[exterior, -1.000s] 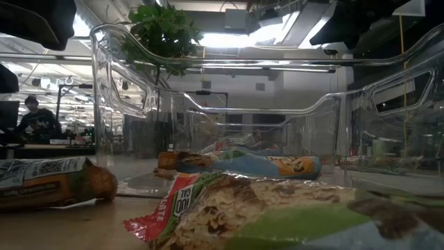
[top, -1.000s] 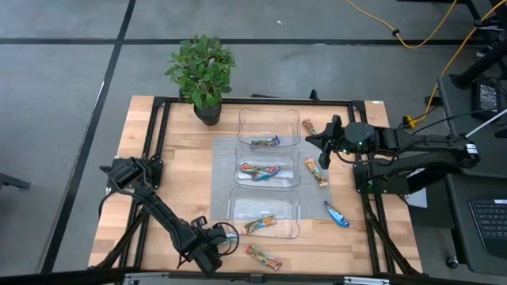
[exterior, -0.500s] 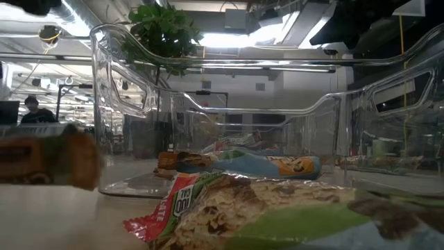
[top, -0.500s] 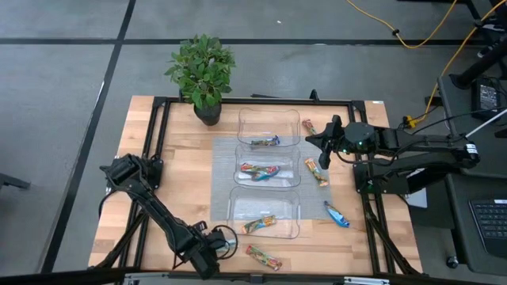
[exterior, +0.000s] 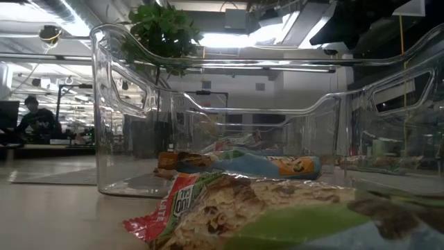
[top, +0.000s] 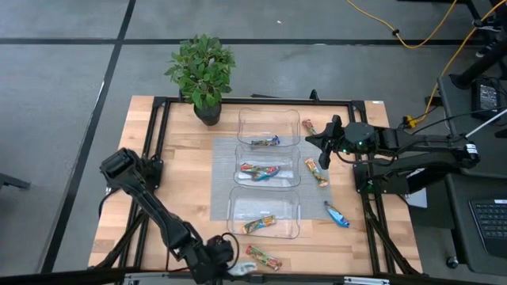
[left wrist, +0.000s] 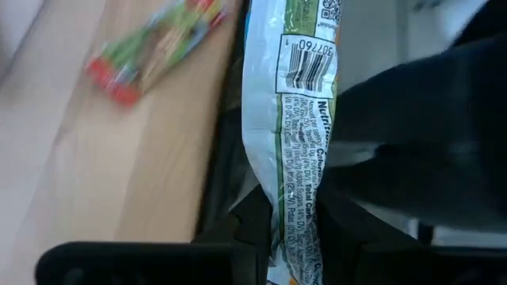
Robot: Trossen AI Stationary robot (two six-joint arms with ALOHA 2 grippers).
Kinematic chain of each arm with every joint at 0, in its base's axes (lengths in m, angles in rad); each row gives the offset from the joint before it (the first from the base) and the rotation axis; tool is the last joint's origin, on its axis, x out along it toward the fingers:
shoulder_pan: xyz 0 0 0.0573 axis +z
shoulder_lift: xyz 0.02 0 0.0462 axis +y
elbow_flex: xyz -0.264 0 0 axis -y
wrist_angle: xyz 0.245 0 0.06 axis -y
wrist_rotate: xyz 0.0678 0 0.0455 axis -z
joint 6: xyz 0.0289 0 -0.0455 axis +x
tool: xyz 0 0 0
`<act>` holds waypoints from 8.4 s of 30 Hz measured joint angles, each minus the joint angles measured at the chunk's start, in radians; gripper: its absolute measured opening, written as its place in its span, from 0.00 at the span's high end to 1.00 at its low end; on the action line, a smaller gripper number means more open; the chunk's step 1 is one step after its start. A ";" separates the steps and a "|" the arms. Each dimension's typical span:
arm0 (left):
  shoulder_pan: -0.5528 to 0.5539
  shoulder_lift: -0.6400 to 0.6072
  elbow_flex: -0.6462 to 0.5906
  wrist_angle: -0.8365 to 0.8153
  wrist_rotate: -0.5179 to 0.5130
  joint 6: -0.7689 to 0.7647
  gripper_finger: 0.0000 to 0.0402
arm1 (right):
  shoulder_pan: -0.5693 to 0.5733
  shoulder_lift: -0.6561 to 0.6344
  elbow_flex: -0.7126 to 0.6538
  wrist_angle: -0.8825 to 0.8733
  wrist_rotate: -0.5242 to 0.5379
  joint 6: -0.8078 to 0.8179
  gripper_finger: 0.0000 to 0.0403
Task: Pick and place Granola Bars by type
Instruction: Put the yellow granola bar into the bottom transparent bin, then put the red granola bar into the middle transparent bin
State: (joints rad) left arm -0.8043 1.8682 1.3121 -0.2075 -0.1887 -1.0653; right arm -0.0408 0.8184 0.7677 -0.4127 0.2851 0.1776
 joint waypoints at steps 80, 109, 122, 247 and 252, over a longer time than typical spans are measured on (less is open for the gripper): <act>0.559 0.066 0.002 -0.237 0.340 0.592 0.83 | 0.000 0.000 0.000 -0.036 0.000 -0.003 0.98; 0.556 -0.069 0.141 -0.277 0.311 0.715 0.56 | 0.000 0.000 0.000 -0.036 0.000 -0.003 0.98; 0.489 -0.087 0.379 -0.491 0.258 0.826 0.58 | 0.000 0.000 0.000 -0.035 0.000 -0.003 0.98; 0.218 0.403 0.520 -0.372 0.080 0.676 0.99 | 0.000 0.000 0.000 -0.033 0.000 0.003 0.98; 0.218 0.402 0.525 -0.378 0.088 0.659 1.00 | 0.000 0.000 0.000 -0.033 0.000 0.004 0.98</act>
State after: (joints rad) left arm -0.5861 2.2703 1.8373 -0.5853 -0.1003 -0.4065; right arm -0.0410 0.8181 0.7681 -0.4458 0.2848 0.1818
